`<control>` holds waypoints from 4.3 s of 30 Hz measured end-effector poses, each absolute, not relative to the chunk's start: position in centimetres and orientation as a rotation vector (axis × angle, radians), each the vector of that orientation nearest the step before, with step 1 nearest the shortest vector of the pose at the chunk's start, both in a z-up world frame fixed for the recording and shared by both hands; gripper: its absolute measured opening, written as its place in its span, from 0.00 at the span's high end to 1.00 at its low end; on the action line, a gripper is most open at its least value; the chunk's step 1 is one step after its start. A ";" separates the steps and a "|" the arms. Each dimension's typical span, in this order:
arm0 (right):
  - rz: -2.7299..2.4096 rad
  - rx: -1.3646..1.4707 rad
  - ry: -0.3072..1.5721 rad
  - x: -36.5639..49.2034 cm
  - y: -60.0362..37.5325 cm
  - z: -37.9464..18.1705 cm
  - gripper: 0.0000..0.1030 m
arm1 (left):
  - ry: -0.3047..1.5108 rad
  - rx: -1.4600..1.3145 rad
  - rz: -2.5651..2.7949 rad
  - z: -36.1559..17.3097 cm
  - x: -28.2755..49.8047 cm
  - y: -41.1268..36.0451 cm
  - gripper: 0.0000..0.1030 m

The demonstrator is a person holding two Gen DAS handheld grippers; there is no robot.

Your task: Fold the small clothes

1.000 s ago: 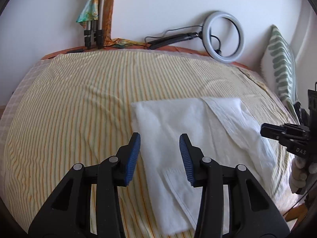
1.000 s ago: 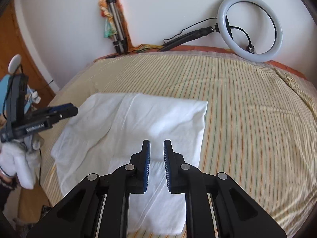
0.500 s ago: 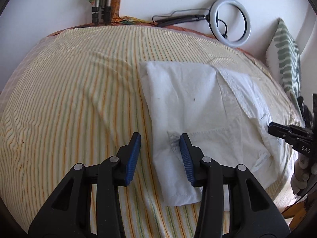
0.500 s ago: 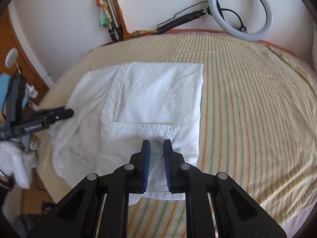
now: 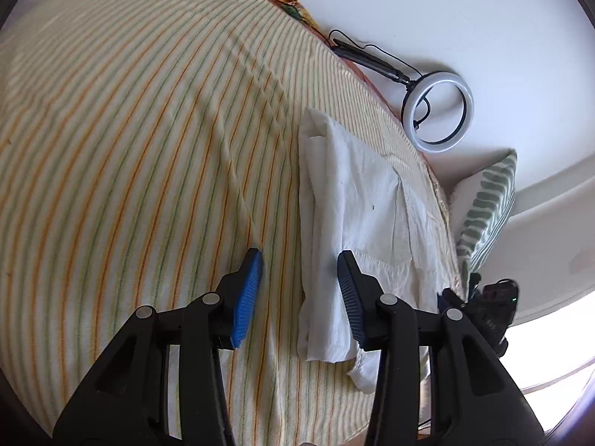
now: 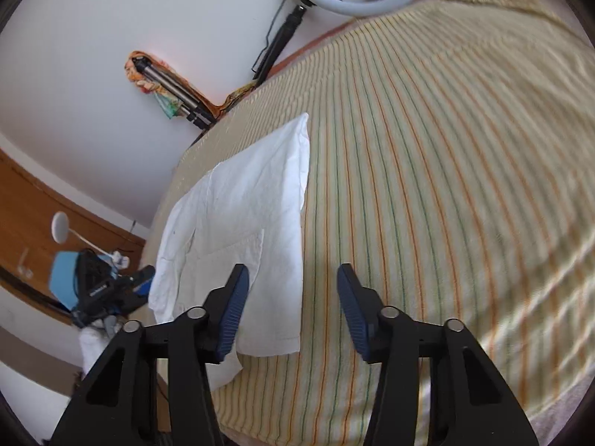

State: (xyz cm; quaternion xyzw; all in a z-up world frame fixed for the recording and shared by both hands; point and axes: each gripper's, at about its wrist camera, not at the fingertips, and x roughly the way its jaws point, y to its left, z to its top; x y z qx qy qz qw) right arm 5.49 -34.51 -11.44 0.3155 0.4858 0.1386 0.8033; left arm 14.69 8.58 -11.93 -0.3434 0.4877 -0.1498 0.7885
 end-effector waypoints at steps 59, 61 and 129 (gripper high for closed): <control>-0.127 -0.048 0.844 13.9 -45.2 3.1 0.89 | 0.850 -0.305 -0.642 -1.2 32.8 -21.9 0.93; -0.157 -0.061 0.843 15.3 -47.0 2.7 0.90 | 0.842 -0.285 -0.646 -1.3 34.8 -24.1 0.93; -0.403 0.089 0.700 5.9 -40.6 10.9 0.47 | 0.590 0.037 -0.486 9.0 13.7 -22.8 0.38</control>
